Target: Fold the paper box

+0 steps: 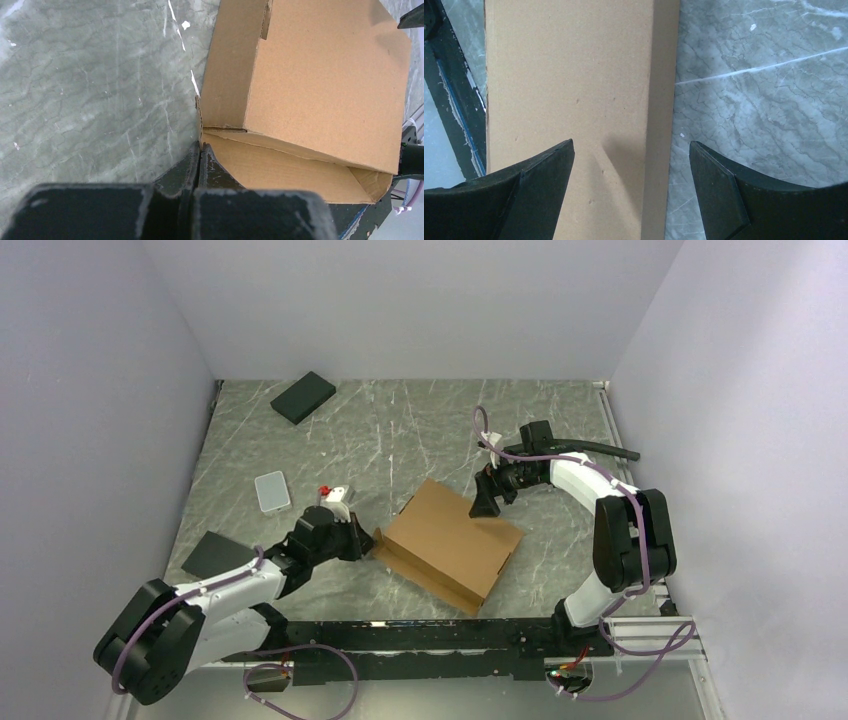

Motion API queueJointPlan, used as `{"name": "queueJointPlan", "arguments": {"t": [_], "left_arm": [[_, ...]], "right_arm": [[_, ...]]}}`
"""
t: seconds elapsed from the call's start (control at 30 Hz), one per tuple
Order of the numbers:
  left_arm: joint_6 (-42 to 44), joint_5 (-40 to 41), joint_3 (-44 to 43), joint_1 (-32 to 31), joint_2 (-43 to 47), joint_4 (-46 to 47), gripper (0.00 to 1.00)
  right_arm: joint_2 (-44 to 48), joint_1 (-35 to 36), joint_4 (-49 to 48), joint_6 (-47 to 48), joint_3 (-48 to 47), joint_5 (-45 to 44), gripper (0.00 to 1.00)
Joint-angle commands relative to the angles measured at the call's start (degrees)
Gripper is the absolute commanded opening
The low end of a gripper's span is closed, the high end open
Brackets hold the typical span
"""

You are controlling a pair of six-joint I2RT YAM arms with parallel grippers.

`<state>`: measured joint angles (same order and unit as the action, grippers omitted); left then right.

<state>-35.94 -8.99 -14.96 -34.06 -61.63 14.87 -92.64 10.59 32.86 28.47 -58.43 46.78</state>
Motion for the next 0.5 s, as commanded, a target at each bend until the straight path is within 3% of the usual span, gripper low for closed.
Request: {"name": "queueJointPlan", "arguments": {"t": [0.0, 0.17, 0.47], "left_arm": [[2.2, -1.6, 1.1, -0.7, 1.3, 5.6, 0.0], [3.1, -0.9, 1.4, -2.1, 1.1, 6.5, 0.0], [4.9, 1.2, 1.5, -3.8, 0.7, 6.8, 0.0]], "right_arm": [[-0.5, 0.6, -2.4, -1.1, 0.3, 0.1, 0.88], [-1.1, 1.3, -4.6, -3.8, 0.8, -1.7, 0.87], [-4.9, 1.4, -9.1, -11.4, -1.2, 3.1, 0.9]]}}
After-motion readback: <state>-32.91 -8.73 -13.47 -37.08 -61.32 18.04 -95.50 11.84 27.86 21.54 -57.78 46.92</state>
